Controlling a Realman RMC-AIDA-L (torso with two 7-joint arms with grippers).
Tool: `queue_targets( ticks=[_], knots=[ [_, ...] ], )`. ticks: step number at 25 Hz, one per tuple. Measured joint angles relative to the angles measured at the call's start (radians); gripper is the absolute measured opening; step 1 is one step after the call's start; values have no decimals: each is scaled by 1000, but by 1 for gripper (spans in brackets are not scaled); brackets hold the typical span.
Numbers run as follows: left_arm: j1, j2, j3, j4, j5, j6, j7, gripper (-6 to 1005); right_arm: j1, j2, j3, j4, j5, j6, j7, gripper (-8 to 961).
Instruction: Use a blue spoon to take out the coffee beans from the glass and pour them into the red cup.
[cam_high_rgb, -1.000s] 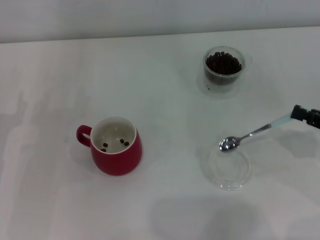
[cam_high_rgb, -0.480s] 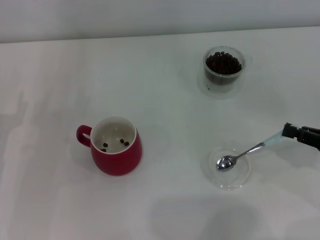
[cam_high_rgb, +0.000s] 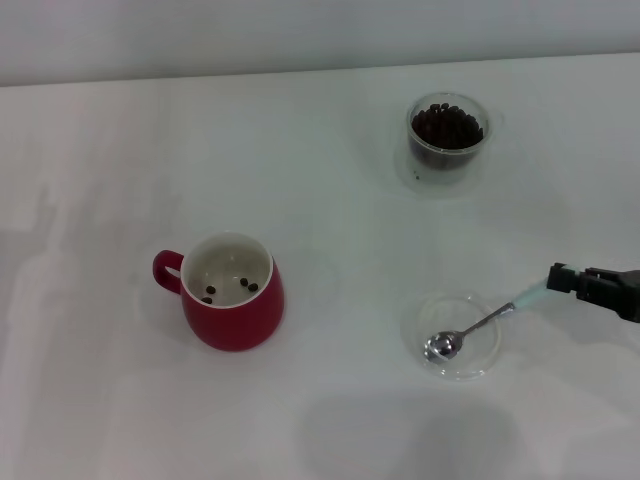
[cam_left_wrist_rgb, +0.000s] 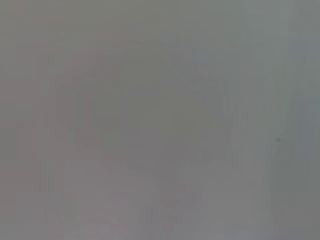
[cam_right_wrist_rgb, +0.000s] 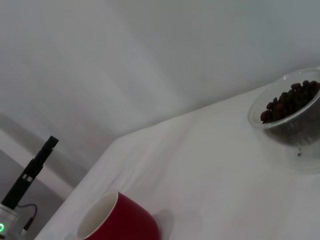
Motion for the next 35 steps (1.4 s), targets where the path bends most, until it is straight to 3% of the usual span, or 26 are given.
queue_targets(
  ticks=[16, 21, 28, 32, 35],
  knots=[
    [0, 0, 2, 3, 3, 0, 0, 771, 8, 9, 0, -4, -26, 63, 8, 160],
    [0, 0, 2, 3, 3, 0, 0, 771, 3, 9, 0, -4, -29, 68, 11, 252],
    [4, 0, 2, 3, 3, 0, 0, 770, -6, 7, 5, 0, -12, 66, -19, 268],
    [10, 0, 2, 3, 4, 0, 0, 771, -7, 10, 10, 0, 98, 79, -101, 277],
    [12, 0, 3, 3, 6, 0, 0, 771, -18, 37, 32, -6, 304, 128, -181, 344]
  ],
)
